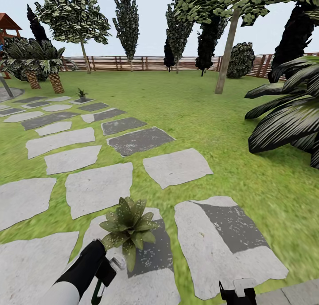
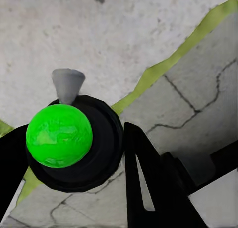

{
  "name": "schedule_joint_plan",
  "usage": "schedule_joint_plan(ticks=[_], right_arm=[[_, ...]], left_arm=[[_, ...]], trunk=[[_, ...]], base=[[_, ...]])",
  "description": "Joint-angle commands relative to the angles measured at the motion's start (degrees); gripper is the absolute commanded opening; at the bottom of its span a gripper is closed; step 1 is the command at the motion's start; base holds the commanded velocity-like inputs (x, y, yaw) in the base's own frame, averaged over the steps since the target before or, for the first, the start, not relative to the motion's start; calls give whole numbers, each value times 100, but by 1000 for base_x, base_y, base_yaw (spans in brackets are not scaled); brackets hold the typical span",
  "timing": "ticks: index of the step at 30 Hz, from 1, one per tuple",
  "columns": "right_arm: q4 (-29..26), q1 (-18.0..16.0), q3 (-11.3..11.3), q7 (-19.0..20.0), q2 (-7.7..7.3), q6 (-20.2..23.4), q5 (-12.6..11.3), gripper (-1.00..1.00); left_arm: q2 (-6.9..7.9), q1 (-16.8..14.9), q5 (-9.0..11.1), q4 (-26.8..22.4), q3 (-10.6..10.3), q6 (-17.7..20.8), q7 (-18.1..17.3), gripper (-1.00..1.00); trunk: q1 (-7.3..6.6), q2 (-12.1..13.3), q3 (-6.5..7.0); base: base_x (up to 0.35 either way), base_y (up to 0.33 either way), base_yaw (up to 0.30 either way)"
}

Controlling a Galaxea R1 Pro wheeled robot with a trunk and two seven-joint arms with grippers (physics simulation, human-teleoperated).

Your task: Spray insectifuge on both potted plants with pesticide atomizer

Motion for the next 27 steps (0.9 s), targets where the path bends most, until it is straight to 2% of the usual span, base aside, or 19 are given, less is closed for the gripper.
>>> schedule_joint_plan(ticks=[1, 3, 5, 7, 9, 15, 18, 21, 23, 27], right_arm=[[1, -3, 52, -10, 0, -15, -56, 100], [1, -3, 52, -10, 0, -15, -56, 100], [1, -3, 52, -9, 0, -15, -56, 100], [1, -3, 52, -11, 0, -15, -56, 100], [1, -3, 52, -15, -2, -15, -56, 100], [1, -2, 52, -17, -1, -15, -56, 100], [1, -3, 52, -17, -1, -15, -56, 100], [1, -2, 52, -16, 0, -15, -56, 100], [1, -1, 52, -17, 0, -15, -56, 100], [1, -3, 52, -17, 0, -15, -56, 100]], left_arm=[[30, 18, -40, 4, 33, 5, -54, -100], [175, 38, -30, 36, 37, -43, -64, -100], [226, 51, -13, 228, 34, -65, -67, -100], [192, 45, -23, 414, 45, -72, -62, -100], [125, -11, -8, 385, 45, -34, -60, -100], [44, -123, 10, 155, 56, 26, -53, -100], [-1, -66, 13, 269, 54, -41, -72, -100], [-29, -48, -14, 651, 48, -79, -61, -100], [-31, -49, -19, 736, 47, -85, -54, -100], [-96, -138, 5, 493, 43, -27, -84, -100]], trunk=[[-1, -2, -5], [-1, -2, -5], [-1, -2, -5], [-1, -2, -5], [-1, -2, -5], [-1, -2, -5], [-1, -2, -5], [-1, -2, -5], [-1, -2, -5], [-1, -2, -5]], base=[[0, 0, 0], [0, 0, 0], [0, 0, 0], [0, 0, 0], [0, 0, 0], [0, 0, 0], [0, 0, 0], [0, 0, 0], [0, 0, 0], [0, 0, 0]])
